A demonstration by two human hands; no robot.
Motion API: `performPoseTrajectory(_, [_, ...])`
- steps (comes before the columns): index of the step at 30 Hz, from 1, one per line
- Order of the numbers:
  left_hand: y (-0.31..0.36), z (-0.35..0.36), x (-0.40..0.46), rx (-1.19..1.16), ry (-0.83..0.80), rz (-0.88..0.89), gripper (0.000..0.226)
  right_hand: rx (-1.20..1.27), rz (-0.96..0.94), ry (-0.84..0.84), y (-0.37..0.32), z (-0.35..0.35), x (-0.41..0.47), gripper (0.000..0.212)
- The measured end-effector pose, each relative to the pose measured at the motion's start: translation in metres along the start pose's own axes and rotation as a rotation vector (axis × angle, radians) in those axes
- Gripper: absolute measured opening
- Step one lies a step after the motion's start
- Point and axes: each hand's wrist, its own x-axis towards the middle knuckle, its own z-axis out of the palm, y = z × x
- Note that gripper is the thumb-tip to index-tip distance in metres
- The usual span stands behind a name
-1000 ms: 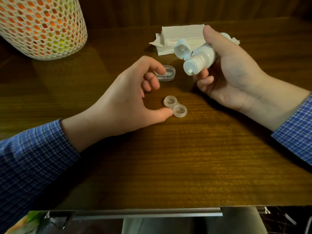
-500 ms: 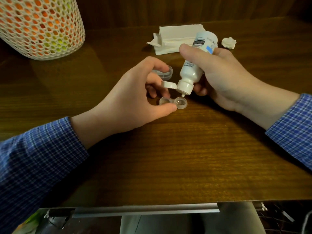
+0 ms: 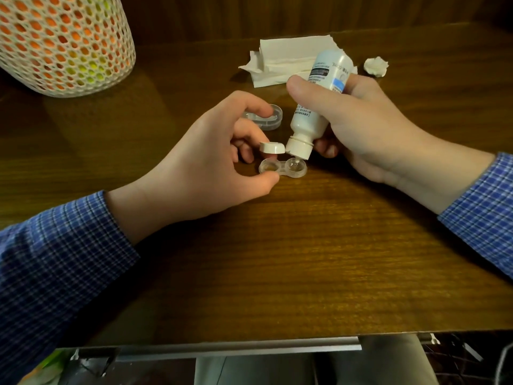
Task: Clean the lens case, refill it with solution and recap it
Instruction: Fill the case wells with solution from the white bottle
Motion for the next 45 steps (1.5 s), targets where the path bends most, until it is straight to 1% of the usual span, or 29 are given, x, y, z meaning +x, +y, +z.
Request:
performPoseTrajectory(10, [0.001, -0.0018, -0.002, 0.006, 0.022, -0.045, 0.071, 0.001, 0.021, -0.009, -0.0013, 0.0007, 0.0011, 0.027])
performPoseTrajectory(25, [0.0022, -0.0036, -0.0021, 0.029, 0.031, -0.035, 0.069, 0.018, 0.011, -0.008, -0.0014, 0.0019, 0.0014, 0.025])
performPoseTrajectory(36, [0.0018, -0.0038, -0.0017, 0.003, 0.017, -0.051, 0.07, 0.025, -0.006, -0.012, -0.0005, 0.0019, 0.0017, 0.026])
performPoseTrajectory(41, [0.0022, -0.004, -0.0017, 0.012, 0.012, -0.051, 0.071, 0.02, 0.006, -0.011, -0.0008, 0.0021, 0.0017, 0.032])
performPoseTrajectory(45, [0.002, -0.0033, -0.0017, 0.012, 0.013, -0.055, 0.071, 0.016, 0.017, -0.005, -0.0016, 0.0021, 0.0007, 0.03])
